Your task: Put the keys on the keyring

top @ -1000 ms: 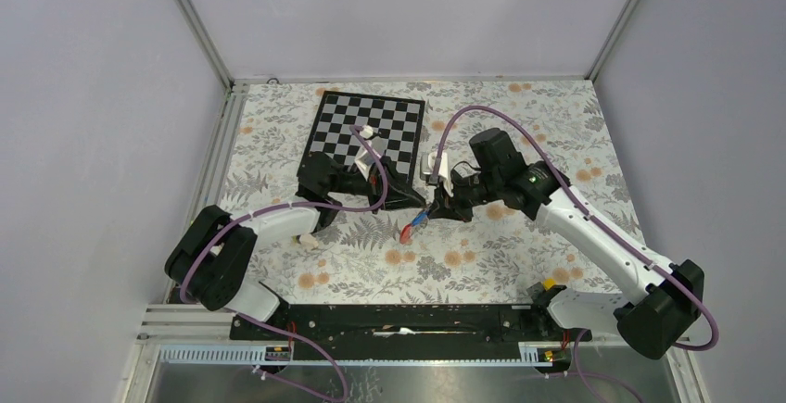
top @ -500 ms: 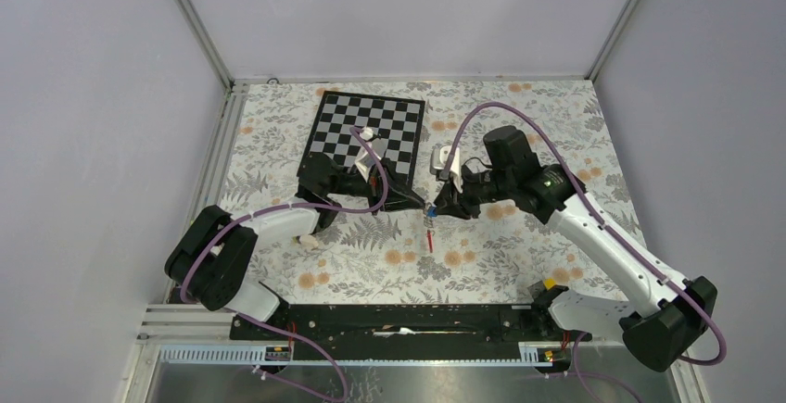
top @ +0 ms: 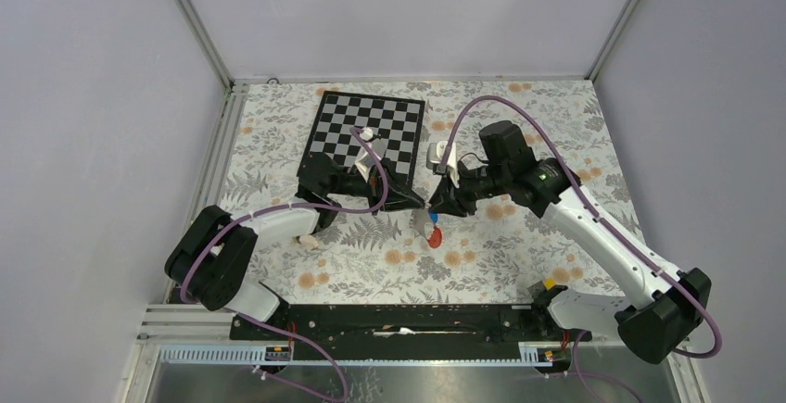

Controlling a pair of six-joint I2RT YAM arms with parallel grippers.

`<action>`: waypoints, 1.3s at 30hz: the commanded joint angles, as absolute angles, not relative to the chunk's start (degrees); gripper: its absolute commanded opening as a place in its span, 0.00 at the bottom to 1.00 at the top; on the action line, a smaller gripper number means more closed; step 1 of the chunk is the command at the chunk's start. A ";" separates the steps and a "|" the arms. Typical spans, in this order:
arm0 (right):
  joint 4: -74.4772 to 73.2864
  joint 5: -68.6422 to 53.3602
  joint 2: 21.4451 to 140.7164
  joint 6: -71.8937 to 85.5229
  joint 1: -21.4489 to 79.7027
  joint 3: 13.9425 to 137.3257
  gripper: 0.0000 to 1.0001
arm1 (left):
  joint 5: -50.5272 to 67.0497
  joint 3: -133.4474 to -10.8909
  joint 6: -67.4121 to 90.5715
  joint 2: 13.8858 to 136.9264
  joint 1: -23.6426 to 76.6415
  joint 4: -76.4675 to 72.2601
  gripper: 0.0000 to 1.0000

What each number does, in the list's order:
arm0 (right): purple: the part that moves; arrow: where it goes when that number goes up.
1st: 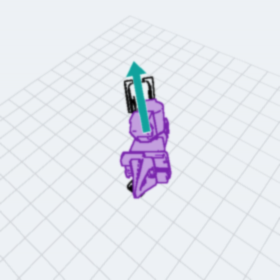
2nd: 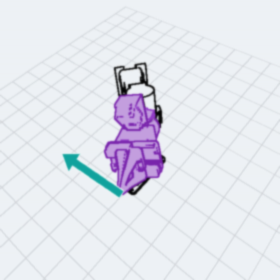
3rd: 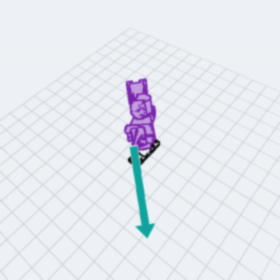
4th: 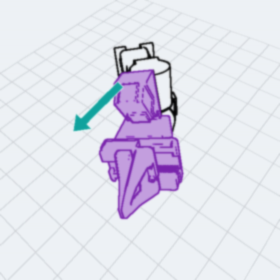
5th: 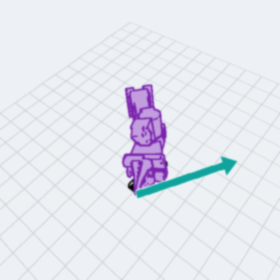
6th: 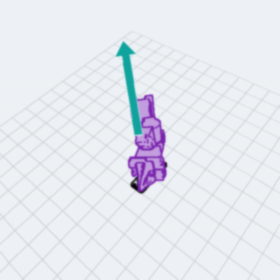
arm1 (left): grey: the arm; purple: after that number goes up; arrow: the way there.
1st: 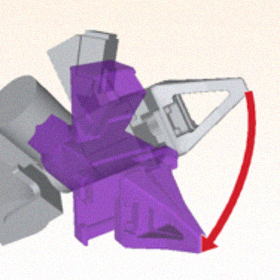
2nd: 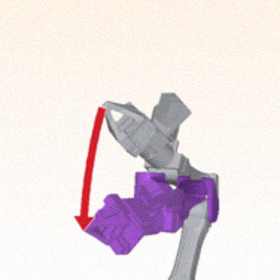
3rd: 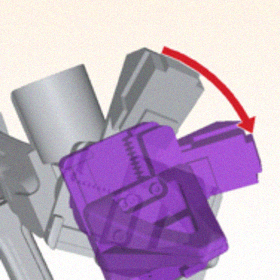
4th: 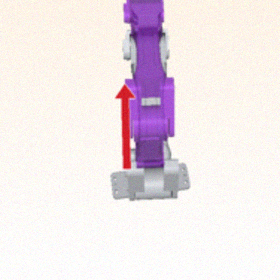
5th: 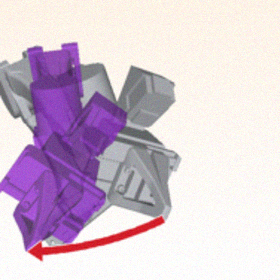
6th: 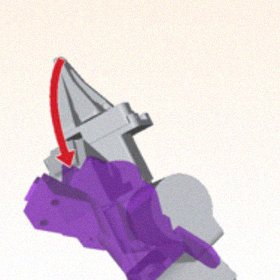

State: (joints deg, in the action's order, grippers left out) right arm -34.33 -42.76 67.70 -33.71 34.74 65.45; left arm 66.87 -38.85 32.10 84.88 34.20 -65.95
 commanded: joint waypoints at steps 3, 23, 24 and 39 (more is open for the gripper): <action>-32.94 -46.22 68.97 -31.95 34.45 67.29 0.16 | 66.53 -39.10 30.76 84.16 33.93 -68.69 0.00; -49.55 -31.05 77.15 -33.02 38.70 79.79 0.00 | 63.08 -42.83 21.05 82.33 34.10 -54.55 0.39; -50.49 -30.84 77.59 -33.23 38.80 80.35 0.00 | 63.16 -42.73 21.15 82.30 34.10 -54.94 0.39; -52.56 -31.73 79.69 -33.22 38.95 82.95 0.00 | 64.10 -42.96 21.18 83.40 34.97 -55.42 0.27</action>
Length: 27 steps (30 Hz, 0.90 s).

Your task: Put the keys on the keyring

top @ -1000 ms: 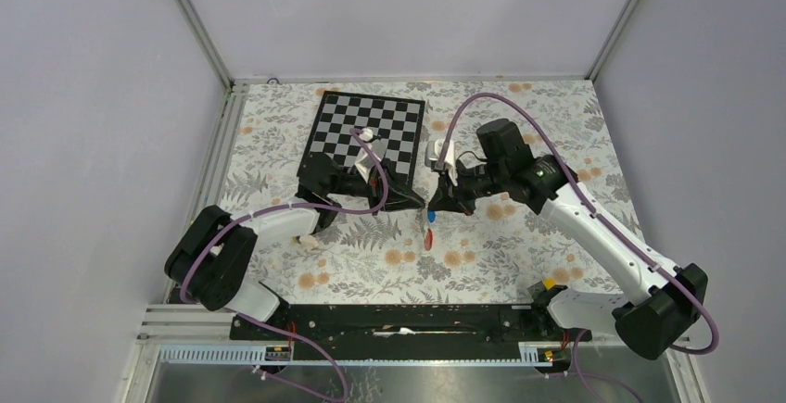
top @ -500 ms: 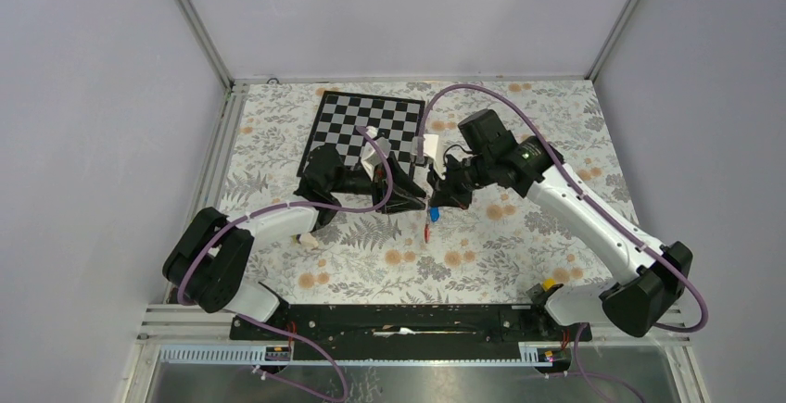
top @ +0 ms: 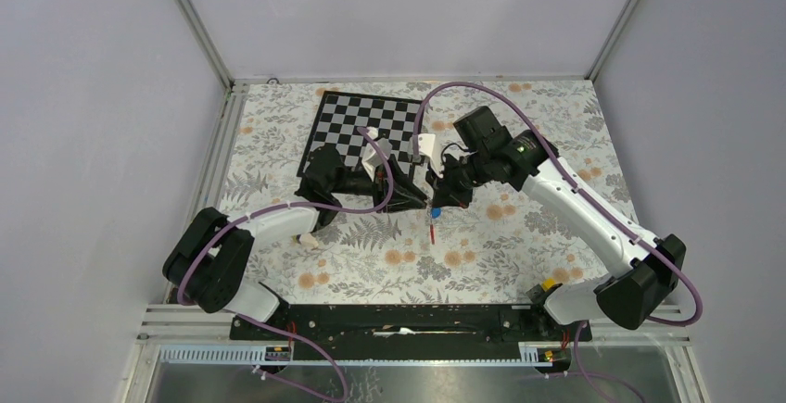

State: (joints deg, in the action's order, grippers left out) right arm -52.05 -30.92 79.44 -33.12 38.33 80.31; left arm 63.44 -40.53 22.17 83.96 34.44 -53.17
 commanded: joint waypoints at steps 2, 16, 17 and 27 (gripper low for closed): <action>-52.52 -31.93 79.71 -33.19 38.96 82.87 0.00 | 64.15 -43.18 21.25 83.63 35.07 -55.42 0.26; -50.34 -32.79 79.32 -32.45 38.98 81.71 0.00 | 64.71 -43.38 22.41 84.86 35.33 -56.72 0.15; -50.27 -32.76 79.26 -32.49 38.95 81.65 0.00 | 64.76 -43.29 22.35 84.86 35.33 -56.76 0.14; -49.12 -33.07 79.05 -32.15 39.02 80.86 0.00 | 65.08 -43.62 22.76 85.43 35.33 -56.79 0.00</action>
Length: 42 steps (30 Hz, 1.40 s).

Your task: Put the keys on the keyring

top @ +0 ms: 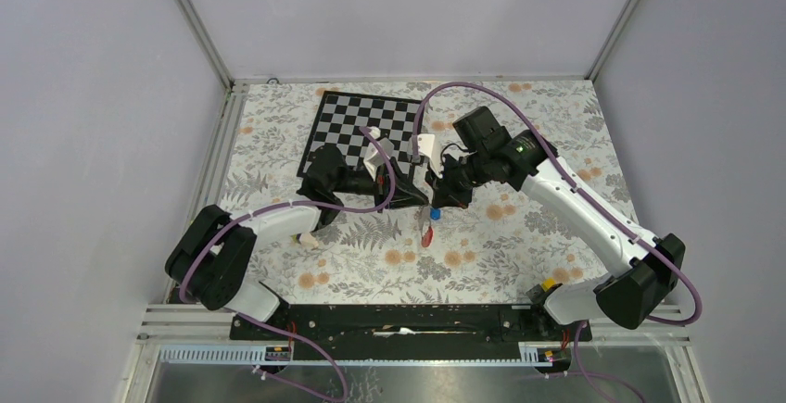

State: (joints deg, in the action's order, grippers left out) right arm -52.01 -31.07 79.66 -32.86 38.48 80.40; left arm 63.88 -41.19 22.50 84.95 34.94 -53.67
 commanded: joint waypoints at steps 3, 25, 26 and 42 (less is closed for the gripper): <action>-48.36 -32.86 78.74 -31.70 39.01 80.82 0.00 | 65.54 -43.47 22.93 85.39 35.33 -56.98 0.00; -40.92 -32.29 69.68 -33.51 38.14 70.10 0.33 | 67.25 -40.61 33.39 84.39 34.94 -71.87 0.00; -40.65 -32.70 69.76 -33.47 38.14 69.79 0.33 | 67.12 -40.53 33.62 84.39 34.90 -72.22 0.00; -36.65 -37.49 68.54 -32.14 37.37 66.40 0.03 | 65.78 -39.48 36.34 85.25 34.45 -77.01 0.00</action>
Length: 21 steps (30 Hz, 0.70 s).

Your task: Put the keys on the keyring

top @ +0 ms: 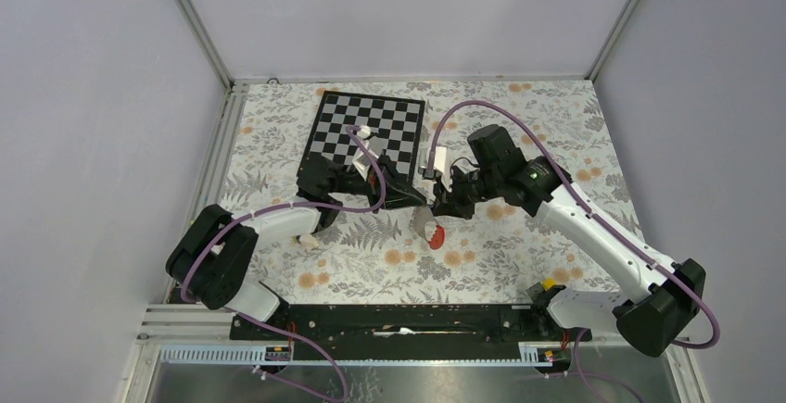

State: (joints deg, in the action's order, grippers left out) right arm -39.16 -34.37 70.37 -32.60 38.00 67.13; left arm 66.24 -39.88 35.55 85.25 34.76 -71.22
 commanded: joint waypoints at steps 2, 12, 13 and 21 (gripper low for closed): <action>-36.13 -38.02 68.47 -31.81 37.10 65.92 0.01 | 65.49 -39.23 36.39 85.31 34.37 -77.53 0.00; -33.63 -41.20 68.57 -29.65 36.20 63.64 0.00 | 63.94 -38.64 37.42 85.69 34.28 -79.89 0.00; -33.47 -41.41 68.63 -29.40 36.10 63.63 0.00 | 63.88 -38.64 37.32 85.69 34.28 -79.89 0.00; -32.83 -43.56 70.01 -27.50 36.01 64.72 0.00 | 63.90 -38.10 35.59 85.78 34.28 -78.60 0.00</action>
